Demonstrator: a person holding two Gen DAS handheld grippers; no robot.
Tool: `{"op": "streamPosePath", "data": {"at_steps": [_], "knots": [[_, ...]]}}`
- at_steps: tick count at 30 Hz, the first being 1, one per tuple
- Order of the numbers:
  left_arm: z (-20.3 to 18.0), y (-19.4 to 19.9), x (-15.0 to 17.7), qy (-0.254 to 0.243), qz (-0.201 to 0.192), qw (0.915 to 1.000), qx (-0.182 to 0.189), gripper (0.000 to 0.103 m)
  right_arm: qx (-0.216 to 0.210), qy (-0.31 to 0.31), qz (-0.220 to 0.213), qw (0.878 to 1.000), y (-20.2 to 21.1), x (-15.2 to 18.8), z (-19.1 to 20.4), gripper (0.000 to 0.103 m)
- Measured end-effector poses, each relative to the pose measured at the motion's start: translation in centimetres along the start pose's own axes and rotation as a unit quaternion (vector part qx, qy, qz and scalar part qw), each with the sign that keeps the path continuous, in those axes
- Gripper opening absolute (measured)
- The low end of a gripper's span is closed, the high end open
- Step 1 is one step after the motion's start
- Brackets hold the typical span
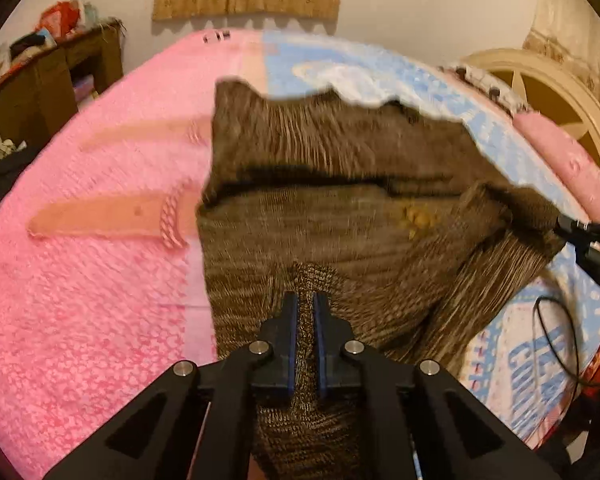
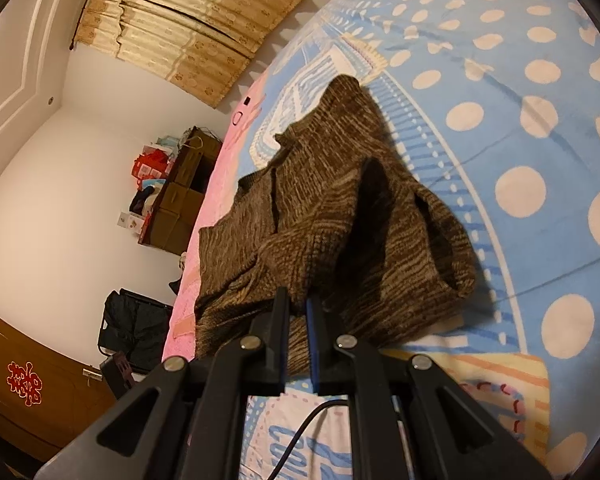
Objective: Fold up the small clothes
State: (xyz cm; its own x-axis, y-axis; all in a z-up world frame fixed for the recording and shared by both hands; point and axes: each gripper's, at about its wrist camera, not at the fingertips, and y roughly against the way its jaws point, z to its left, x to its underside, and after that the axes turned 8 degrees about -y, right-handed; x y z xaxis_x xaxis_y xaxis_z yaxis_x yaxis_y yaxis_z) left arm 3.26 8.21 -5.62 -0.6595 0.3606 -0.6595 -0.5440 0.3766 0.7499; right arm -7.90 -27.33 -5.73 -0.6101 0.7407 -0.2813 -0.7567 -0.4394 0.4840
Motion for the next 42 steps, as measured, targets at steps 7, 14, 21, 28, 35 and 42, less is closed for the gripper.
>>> {"op": "streamPosePath", "data": {"at_steps": [7,14,21,28,35,42], "knots": [[0.9,3.8,-2.9,0.002,-0.072,0.9974,-0.006,0.007,-0.031,0.030,-0.031,0.999,2.5,-0.8,2.6,0.012],[1.5,2.6,-5.4,0.005,-0.085,0.9963,-0.015,0.007,0.005,0.069,-0.049,0.996,2.5,-1.3,3.3,0.018],[1.4,2.5,-5.8,0.011,-0.101,0.9948,-0.012,0.007,0.032,0.076,-0.024,0.996,1.4,-1.3,2.5,0.064],[1.9,1.7,-5.9,0.024,-0.100,0.9947,-0.009,0.007,0.099,0.127,0.016,0.987,-4.2,-1.8,2.3,0.017],[3.7,1.6,-9.1,0.029,-0.117,0.9927,0.002,0.007,-0.021,0.062,0.019,0.998,-1.8,-4.5,3.5,0.009],[6.8,-1.7,-15.1,0.048,-0.129,0.9904,-0.008,0.007,-0.041,0.060,-0.035,0.997,-1.8,-12.2,6.6,0.009]]}}
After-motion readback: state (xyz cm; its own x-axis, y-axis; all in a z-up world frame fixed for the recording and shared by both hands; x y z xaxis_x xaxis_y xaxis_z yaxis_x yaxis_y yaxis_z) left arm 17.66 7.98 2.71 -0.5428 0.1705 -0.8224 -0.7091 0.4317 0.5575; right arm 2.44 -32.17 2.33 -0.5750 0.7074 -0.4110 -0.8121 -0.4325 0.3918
